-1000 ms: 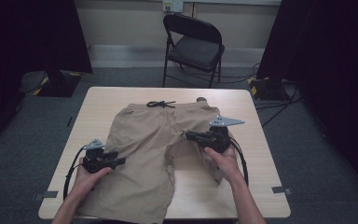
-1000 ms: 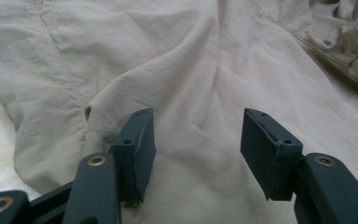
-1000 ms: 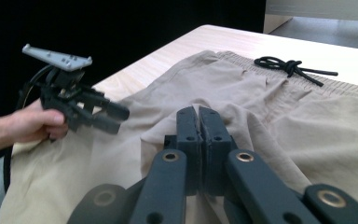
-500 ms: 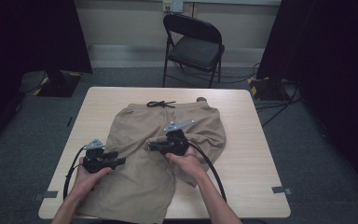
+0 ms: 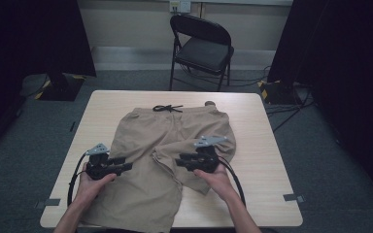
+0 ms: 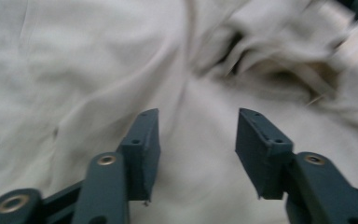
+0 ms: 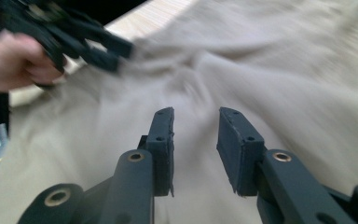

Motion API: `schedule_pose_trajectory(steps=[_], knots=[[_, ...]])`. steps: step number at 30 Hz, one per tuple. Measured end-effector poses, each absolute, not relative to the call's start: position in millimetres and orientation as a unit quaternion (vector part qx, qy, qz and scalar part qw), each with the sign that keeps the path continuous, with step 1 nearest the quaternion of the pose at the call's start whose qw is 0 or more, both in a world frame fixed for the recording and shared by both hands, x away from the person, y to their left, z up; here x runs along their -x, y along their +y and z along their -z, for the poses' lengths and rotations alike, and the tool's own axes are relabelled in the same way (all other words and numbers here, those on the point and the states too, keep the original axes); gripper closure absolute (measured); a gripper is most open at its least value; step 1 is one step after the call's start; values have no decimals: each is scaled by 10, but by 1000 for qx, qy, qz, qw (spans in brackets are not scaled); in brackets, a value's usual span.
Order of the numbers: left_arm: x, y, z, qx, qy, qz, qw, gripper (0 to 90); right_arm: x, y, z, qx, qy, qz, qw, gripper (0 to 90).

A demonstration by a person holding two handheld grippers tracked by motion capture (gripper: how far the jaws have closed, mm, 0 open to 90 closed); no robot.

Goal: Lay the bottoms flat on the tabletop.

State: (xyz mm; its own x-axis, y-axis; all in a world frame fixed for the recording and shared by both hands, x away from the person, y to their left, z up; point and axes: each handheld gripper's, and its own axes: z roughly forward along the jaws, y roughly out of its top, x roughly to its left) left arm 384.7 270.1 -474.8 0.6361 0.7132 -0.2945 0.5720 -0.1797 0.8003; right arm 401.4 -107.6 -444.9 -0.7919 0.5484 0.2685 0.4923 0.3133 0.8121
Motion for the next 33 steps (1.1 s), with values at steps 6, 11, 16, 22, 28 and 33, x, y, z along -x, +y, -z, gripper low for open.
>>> schedule_pose_trajectory(steps=[6,11,16,22,28,33], knots=[[-3891,2591,4500,-772,392,-72,496,612,-3746,-1599,4636,-367,804,-466,43,607],[-4042,2453,4384,-776,383,-67,496,627,-3578,-1744,4835,-379,816,-434,41,503],[-4189,2317,4464,-770,392,-53,500,620,-3507,-1718,4886,-367,828,-421,55,438],[-4270,2231,4576,-765,405,-37,499,612,-3441,-1626,4952,-339,842,-414,72,440],[-4321,2134,4657,-767,411,-31,492,569,-3394,-1594,4970,-317,851,-401,121,536],[-4351,1970,4759,-776,407,-27,481,514,-3462,-1673,4964,-341,841,-401,123,799]])
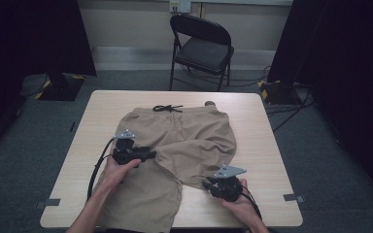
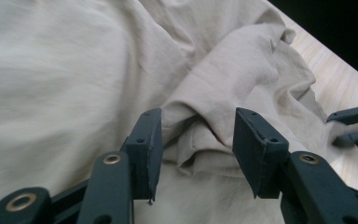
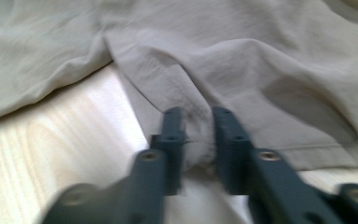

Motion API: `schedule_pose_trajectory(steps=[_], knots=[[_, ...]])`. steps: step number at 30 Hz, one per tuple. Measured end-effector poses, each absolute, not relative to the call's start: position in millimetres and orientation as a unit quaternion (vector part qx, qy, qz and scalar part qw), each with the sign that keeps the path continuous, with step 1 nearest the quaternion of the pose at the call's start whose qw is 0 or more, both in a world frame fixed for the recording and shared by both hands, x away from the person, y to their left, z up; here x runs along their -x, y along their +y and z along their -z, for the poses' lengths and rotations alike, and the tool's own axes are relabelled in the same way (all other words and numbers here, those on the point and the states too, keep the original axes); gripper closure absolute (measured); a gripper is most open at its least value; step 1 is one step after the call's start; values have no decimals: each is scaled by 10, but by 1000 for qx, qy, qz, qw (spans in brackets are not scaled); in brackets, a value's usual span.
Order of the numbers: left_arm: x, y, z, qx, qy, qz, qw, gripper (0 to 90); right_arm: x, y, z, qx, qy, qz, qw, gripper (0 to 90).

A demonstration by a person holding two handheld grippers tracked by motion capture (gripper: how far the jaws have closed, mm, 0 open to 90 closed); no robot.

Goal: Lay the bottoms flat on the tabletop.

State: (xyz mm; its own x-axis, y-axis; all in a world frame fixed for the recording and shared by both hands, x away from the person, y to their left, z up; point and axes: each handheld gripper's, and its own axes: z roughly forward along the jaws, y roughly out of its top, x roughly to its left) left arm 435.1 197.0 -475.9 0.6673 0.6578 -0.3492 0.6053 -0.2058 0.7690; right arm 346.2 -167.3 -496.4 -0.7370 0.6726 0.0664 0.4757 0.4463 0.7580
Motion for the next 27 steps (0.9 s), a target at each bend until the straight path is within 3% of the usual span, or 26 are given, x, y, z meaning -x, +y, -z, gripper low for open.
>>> schedule_pose_trajectory(steps=[6,17,27], knots=[[-4301,1815,4839,-791,387,-21,473,539,-3529,-1810,4950,-380,826,-405,96,836],[-4333,1621,4940,-792,381,-18,476,575,-3767,-2284,4668,-441,768,-443,141,842],[-4291,1607,4998,-806,368,-15,464,523,-4001,-2445,4849,-486,753,-421,143,843]])
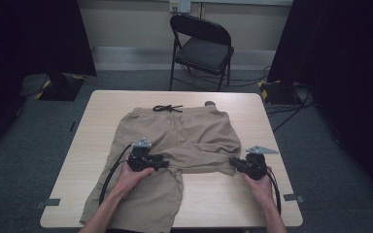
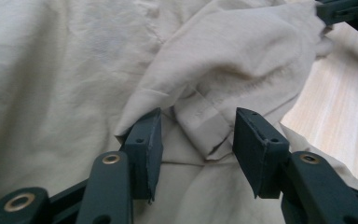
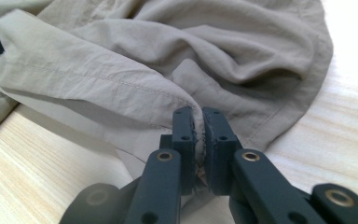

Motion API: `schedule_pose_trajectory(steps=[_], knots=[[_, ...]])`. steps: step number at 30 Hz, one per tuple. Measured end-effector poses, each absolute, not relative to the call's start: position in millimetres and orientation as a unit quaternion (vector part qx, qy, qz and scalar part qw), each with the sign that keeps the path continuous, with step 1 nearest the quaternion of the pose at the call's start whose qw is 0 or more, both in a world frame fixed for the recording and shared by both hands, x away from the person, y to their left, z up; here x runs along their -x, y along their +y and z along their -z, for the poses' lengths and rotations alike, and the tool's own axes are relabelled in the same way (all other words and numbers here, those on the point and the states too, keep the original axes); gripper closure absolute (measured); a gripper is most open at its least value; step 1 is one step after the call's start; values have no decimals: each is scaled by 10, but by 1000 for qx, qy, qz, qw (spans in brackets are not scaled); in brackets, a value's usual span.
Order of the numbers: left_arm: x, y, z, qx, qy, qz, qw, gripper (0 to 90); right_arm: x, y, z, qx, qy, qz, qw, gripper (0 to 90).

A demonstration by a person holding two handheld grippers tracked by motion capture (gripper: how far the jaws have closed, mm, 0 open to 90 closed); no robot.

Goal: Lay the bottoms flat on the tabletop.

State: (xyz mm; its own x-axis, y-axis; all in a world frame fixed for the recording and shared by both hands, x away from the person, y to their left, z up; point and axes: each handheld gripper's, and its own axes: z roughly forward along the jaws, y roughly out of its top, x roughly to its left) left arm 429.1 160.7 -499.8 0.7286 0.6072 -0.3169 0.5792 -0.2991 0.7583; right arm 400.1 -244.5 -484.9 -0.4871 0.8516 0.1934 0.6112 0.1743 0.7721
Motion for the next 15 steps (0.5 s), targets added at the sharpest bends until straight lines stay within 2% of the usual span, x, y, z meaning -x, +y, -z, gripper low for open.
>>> schedule_pose_trajectory(steps=[7,15], knots=[[-4296,1514,4928,-802,351,-28,483,583,-3993,-2463,4849,-489,748,-427,139,842],[-4295,1427,4999,-826,341,-38,448,726,-3981,-2472,4852,-488,745,-433,137,839]])
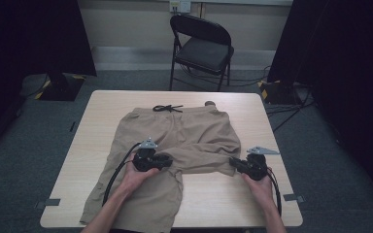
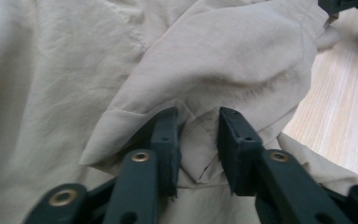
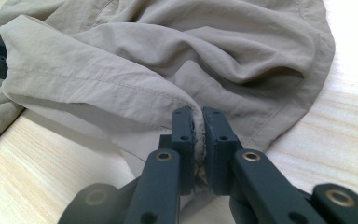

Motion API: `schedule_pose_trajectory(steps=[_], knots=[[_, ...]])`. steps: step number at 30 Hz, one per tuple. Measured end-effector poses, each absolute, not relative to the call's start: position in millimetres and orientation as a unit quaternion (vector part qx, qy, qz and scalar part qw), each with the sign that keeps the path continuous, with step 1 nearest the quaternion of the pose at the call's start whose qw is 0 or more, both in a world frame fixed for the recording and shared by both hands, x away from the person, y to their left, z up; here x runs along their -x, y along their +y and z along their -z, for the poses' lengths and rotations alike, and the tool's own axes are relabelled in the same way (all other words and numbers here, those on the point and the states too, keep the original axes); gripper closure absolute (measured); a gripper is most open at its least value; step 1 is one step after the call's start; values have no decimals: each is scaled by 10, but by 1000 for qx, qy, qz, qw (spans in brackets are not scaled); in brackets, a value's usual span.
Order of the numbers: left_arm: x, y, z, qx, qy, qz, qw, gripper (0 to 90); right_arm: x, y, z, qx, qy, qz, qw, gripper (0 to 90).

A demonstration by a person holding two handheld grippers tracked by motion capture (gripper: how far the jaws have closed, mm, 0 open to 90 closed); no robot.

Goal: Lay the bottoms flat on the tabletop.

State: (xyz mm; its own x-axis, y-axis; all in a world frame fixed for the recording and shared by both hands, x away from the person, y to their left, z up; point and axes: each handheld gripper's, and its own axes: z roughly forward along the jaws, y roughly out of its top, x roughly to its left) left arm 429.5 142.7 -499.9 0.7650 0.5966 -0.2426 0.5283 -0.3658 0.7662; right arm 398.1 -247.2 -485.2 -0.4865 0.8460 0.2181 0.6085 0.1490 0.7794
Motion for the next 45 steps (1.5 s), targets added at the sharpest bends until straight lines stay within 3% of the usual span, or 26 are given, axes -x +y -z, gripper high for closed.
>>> schedule_pose_trajectory(steps=[4,8,19,41,45], knots=[[-4276,1424,4990,-826,339,-16,450,820,-3975,-2480,4845,-488,742,-438,137,837],[-4207,1432,4940,-814,331,6,477,847,-3945,-2511,4800,-487,738,-445,141,837],[-3757,1191,4647,-814,259,34,519,852,-3710,-2725,4568,-486,724,-463,163,836],[-3117,673,4616,-844,155,114,501,851,-2980,-3172,4428,-494,718,-450,195,824],[-3090,648,4630,-839,150,134,506,848,-2911,-3203,4464,-499,718,-445,196,769]])
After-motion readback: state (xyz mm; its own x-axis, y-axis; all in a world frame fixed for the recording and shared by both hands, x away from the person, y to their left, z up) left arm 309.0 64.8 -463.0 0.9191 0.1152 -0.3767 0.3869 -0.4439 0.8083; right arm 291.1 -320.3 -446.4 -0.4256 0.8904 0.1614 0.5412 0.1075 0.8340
